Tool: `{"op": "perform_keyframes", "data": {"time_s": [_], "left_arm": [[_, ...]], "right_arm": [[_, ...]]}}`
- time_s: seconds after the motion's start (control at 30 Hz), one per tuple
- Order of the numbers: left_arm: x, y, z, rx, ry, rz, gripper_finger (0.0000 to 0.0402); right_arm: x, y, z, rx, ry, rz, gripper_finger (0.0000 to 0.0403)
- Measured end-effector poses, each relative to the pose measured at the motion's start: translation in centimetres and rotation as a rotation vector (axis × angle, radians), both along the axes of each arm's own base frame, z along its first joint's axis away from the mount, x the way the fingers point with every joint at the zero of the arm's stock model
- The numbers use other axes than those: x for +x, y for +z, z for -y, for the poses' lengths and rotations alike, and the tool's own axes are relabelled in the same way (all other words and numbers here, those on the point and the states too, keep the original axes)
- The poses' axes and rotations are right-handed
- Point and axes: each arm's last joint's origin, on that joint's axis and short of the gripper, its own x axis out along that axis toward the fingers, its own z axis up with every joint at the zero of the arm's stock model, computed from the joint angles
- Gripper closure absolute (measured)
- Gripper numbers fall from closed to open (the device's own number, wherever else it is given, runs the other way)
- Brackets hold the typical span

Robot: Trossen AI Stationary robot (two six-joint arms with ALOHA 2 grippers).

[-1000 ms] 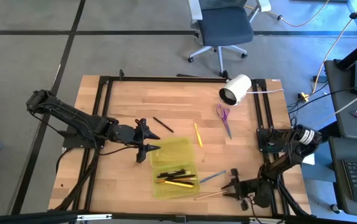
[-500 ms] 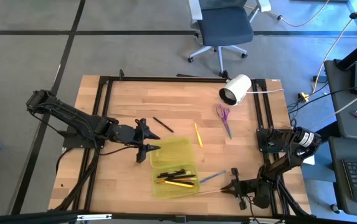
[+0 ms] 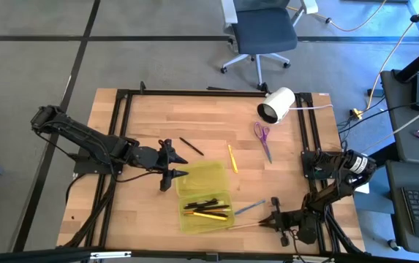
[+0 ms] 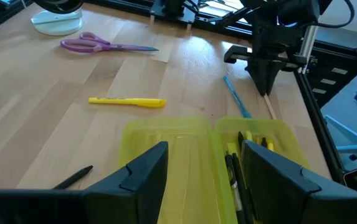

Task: Pick & place school supplies into a supply box
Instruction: Put the pink pencil into the yellow supplies box

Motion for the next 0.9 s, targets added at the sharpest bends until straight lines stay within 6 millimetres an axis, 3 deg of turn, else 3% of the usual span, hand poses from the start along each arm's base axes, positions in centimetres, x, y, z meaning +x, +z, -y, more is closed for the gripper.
{"op": "perform_keyframes", "data": {"time_s": [0.5, 0.9], "left_arm": [[0.0, 0.0, 0.0, 0.000, 0.000, 0.000, 0.0205], [0.0, 0.0, 0.0, 0.000, 0.000, 0.000, 0.0205]], "right_arm": [[0.0, 1.7, -0.7, 0.053, 0.139, -0.024, 0.0378], [0.1, 2.6, -0.7, 0.080, 0.101, 0.021, 0.0379]]}}
